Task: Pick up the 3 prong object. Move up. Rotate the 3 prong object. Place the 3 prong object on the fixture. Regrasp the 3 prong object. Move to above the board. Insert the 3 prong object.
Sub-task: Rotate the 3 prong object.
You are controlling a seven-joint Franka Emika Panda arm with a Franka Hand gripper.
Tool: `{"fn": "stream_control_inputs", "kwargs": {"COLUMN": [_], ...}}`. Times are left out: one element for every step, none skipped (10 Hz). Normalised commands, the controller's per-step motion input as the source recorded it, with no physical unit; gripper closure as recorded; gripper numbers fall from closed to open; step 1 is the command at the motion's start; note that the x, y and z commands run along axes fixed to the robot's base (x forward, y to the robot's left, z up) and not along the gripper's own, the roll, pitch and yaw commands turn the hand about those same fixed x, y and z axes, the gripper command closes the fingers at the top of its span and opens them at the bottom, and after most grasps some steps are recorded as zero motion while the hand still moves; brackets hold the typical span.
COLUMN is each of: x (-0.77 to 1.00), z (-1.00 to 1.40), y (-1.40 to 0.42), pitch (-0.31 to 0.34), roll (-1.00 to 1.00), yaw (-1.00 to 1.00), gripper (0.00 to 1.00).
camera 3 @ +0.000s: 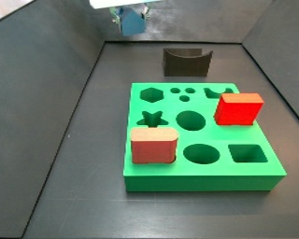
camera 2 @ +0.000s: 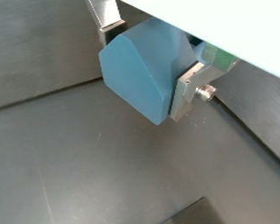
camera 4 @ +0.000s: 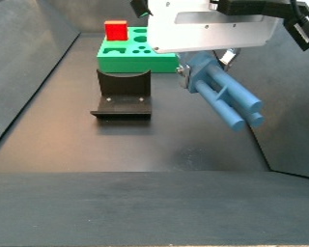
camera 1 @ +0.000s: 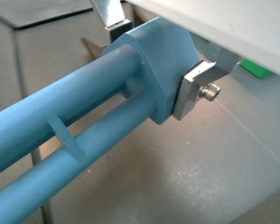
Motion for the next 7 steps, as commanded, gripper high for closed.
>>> {"fn": "stream_control_inputs", "kwargs": {"x": [0.01, 0.01, 0.01, 0.01, 0.01, 0.0, 0.0], "z": [-0.03, -0.03, -0.03, -0.03, -0.03, -1.0, -1.0], "y": [0.02, 0.02, 0.02, 0.02, 0.02, 0.0, 0.0], "pitch": [-0.026, -0.03, -0.029, -0.029, -0.029, 0.0, -0.005], "roll": [-0.02, -0.02, -0.02, -0.02, -0.02, 0.0, 0.0], "yaw": [-1.0, -0.85, -0.62, -0.37, -0.28, 0.0, 0.02], "gripper": [1.0, 1.0, 1.0, 1.0, 1.0, 1.0, 1.0]}}
